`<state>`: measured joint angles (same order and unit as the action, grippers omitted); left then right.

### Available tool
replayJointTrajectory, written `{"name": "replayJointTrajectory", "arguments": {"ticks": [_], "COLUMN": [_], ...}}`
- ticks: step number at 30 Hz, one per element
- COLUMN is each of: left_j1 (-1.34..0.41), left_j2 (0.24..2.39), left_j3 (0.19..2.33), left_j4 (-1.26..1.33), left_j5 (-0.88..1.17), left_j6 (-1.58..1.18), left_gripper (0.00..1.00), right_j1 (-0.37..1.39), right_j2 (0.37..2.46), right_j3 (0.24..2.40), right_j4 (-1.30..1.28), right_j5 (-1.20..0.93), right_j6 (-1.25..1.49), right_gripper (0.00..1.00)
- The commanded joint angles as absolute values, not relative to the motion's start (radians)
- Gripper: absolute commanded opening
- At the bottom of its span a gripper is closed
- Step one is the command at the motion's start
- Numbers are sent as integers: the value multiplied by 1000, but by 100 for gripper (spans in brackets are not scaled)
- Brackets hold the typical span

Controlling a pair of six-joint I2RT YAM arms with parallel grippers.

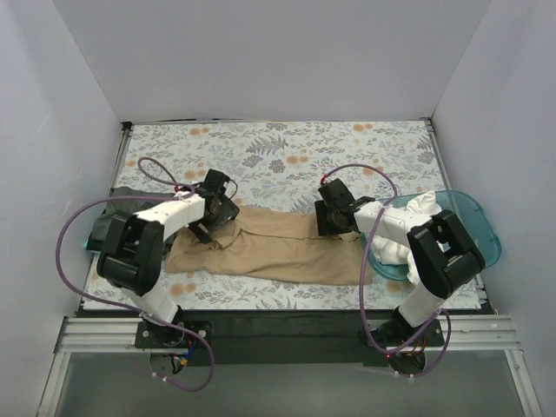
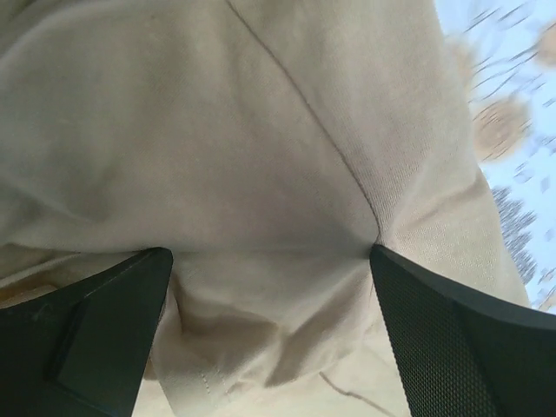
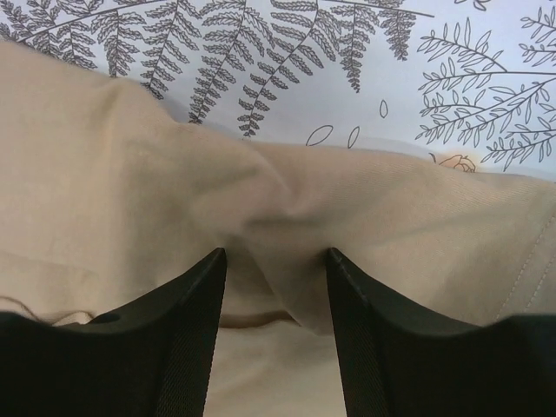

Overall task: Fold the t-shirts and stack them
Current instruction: Fold the tshirt

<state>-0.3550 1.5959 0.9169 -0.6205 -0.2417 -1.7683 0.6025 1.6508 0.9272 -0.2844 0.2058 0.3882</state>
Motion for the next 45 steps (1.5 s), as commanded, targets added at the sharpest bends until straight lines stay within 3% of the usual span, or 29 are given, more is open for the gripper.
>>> {"name": "replayJointTrajectory", "arguments": {"ticks": [1,8,11,16,21,30,36,42,43,45], "left_j1": [-348,-351,-353,-356,-357,-359,-371,-417,-420,-425], "left_j2": [1817,2208,2404,2646,2685,2675,2554,2315,2286,2223], "left_j3": [1012,1530,1911,2278,2252,2249,2321,2336,2332,2319], "left_j4": [-485,-522,-573,-594,-467,-456,-485,-511,-524,-578], "left_j5": [-258,-177,-78,29,26,-49,32,-61,-70,-84], "left_j6": [-1727,-1617,-1568,-1522,-1554,-1568,-1514,-1424,-1408,-1398], "left_gripper": [98,98,98,98,98,98,98,98,98,98], "right_j1": [604,692,831,1003,1031,1037,1037,1035,1037,1037], "right_j2": [1643,1484,1451,1469,1485,1453,1401,1344,1329,1275], "right_j3": [859,660,608,653,672,676,727,805,807,801], "right_j4": [-239,-154,-53,-9,5,2,2,-67,-72,-83], "right_j5": [154,-41,-162,-213,-189,-190,-143,-92,-72,-45], "right_j6": [397,485,549,586,574,554,477,430,430,431], "right_gripper": [56,55,56,57,57,60,73,80,98,98]}}
